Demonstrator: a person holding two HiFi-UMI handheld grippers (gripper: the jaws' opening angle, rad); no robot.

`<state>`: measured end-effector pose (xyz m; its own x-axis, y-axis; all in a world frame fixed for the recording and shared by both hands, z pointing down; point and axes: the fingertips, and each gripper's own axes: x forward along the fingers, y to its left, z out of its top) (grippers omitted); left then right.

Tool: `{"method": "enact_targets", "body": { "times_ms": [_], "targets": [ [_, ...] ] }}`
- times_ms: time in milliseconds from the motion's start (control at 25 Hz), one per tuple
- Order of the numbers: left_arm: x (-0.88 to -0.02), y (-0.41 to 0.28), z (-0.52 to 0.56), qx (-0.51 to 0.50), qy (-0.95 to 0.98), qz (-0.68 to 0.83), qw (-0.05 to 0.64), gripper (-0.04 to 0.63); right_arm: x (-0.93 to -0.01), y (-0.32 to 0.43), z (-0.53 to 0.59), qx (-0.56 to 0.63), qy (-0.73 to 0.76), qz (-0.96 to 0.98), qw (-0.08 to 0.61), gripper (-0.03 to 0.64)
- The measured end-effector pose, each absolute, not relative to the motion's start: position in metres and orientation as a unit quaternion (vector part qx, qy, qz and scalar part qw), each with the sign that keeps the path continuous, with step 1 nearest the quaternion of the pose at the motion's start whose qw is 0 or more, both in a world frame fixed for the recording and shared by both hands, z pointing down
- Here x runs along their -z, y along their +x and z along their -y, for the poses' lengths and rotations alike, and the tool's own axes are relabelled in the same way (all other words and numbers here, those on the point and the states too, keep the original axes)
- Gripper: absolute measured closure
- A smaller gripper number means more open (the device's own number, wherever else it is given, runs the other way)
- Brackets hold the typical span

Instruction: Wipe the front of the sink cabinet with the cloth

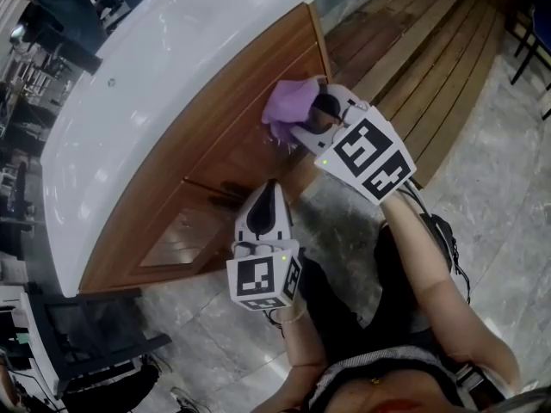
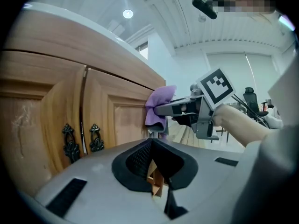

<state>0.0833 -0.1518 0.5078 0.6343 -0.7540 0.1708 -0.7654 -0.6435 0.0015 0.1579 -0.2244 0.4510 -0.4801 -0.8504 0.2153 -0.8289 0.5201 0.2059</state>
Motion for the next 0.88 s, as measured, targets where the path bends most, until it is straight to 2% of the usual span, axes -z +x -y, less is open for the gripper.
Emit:
{"method": "enact_targets", "body": {
  "times_ms": [520,880],
  "targets": [
    [-0.519,0.087,0.155,-0.083,0.905,0.413,0.05,0.595,-0.452,0.219,0.238,0.008,0.54,0.832,0.123,0.436],
    [-0.524,0.085,0.158,-0.082,0.904,0.415,0.058,0.595,-0.451,0.224,0.24,0.002,0.54,0.835,0.111,0.436]
  ]
}}
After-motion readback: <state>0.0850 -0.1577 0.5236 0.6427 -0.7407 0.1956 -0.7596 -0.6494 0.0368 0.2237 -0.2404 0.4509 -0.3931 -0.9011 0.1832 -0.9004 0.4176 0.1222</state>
